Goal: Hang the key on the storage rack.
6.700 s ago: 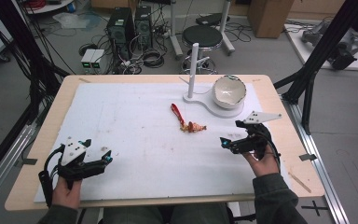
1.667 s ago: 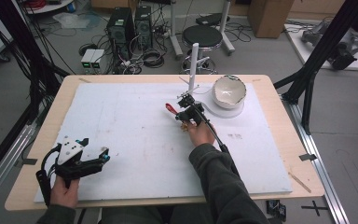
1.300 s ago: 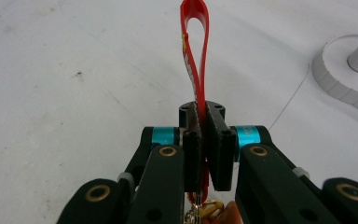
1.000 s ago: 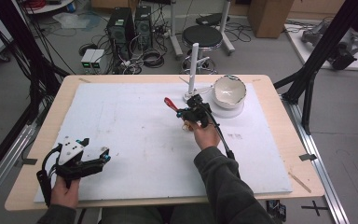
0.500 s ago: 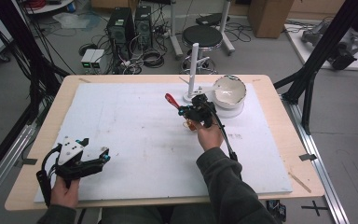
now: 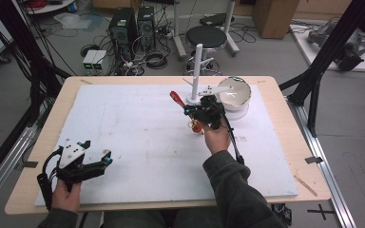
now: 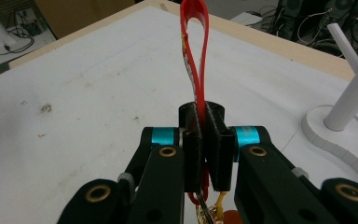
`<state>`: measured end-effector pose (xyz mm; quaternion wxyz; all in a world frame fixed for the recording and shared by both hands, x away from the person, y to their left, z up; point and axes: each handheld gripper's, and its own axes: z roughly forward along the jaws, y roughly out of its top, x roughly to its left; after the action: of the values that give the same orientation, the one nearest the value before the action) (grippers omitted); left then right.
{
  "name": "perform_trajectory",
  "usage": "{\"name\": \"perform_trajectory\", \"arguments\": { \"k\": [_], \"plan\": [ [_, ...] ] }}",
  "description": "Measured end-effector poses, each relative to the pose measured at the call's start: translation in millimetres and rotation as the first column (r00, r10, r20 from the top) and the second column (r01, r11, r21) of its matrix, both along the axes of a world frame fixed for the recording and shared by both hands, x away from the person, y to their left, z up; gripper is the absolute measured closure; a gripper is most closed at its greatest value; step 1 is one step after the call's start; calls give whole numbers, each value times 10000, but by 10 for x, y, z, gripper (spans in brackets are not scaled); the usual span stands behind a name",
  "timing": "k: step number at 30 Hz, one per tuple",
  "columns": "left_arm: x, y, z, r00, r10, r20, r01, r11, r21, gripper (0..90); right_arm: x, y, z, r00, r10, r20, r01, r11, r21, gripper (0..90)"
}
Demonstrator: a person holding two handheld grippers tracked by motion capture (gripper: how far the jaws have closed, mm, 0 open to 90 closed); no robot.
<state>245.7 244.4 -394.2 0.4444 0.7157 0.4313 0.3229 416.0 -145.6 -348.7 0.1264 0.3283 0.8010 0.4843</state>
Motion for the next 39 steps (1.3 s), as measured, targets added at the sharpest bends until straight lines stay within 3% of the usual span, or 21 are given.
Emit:
{"name": "perform_trajectory", "arguments": {
  "k": [16,33,39],
  "plan": [
    [3,2,0,10000,37,21,-37,10000,13,207,-81,-146,176,9974,-206,685,191,9996,215,860],
    [7,-4,-1,10000,35,9,-35,10000,58,208,-93,-325,363,9912,-653,1148,592,9967,553,860],
    [7,-7,-1,10000,43,15,-43,10000,58,207,-43,-371,399,9894,-939,1106,878,9944,588,860]
  ]
}}
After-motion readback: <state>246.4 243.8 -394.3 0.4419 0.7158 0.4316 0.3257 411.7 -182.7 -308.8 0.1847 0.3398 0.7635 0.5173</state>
